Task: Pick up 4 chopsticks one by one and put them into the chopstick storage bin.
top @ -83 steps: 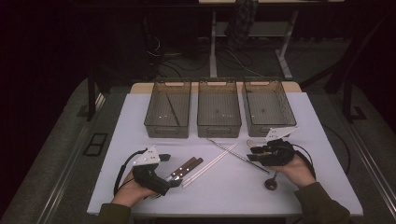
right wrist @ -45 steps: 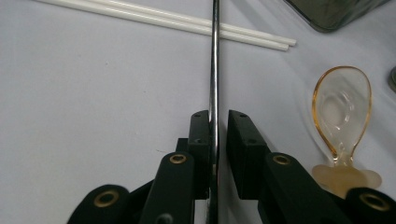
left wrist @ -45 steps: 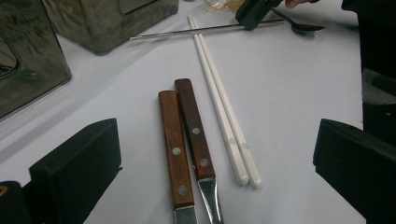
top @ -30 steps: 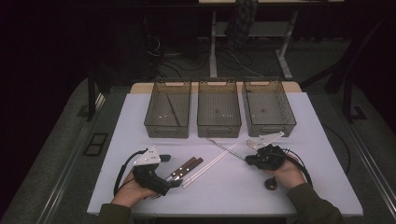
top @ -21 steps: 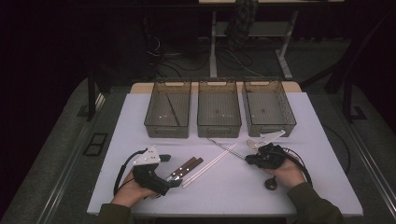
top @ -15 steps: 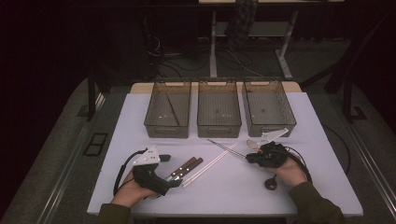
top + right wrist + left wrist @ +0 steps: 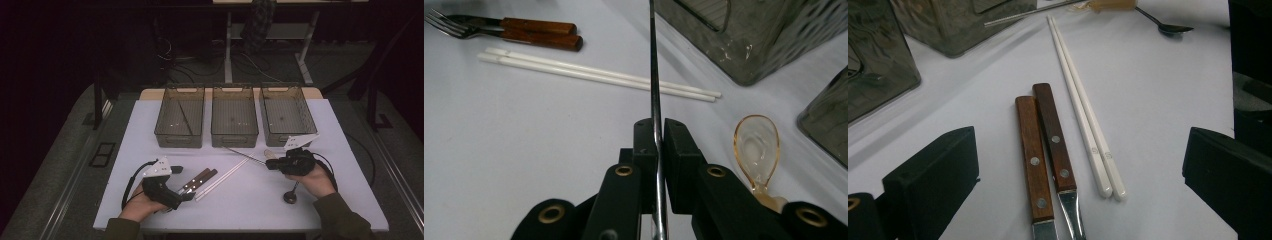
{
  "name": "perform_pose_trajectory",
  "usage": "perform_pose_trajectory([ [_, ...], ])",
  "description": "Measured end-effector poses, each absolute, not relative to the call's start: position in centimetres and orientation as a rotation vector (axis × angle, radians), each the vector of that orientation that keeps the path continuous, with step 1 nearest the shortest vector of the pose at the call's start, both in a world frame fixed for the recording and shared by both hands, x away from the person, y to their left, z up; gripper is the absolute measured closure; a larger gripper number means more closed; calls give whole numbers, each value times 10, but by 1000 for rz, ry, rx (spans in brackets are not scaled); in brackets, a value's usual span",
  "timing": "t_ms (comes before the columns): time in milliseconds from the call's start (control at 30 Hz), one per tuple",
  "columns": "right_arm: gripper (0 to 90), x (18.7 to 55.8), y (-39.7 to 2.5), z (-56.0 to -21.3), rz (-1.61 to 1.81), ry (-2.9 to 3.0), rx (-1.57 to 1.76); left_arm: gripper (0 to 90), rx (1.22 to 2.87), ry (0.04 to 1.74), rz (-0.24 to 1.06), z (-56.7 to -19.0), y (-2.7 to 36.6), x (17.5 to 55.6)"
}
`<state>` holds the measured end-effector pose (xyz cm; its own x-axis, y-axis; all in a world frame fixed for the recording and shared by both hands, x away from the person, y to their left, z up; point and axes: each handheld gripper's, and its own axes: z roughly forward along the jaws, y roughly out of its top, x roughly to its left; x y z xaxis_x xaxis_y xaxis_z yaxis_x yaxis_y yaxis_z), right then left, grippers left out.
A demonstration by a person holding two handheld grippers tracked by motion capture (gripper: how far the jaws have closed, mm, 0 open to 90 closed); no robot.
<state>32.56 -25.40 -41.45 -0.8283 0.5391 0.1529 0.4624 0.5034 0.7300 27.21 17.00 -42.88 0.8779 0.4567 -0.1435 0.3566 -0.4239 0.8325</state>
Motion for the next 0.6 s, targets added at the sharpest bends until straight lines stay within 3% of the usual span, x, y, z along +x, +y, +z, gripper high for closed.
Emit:
perform_pose_trajectory([
  [600, 847, 324, -252, -393, 1376, 2586, 861, 0, 2056, 598, 144, -433, 173, 273],
])
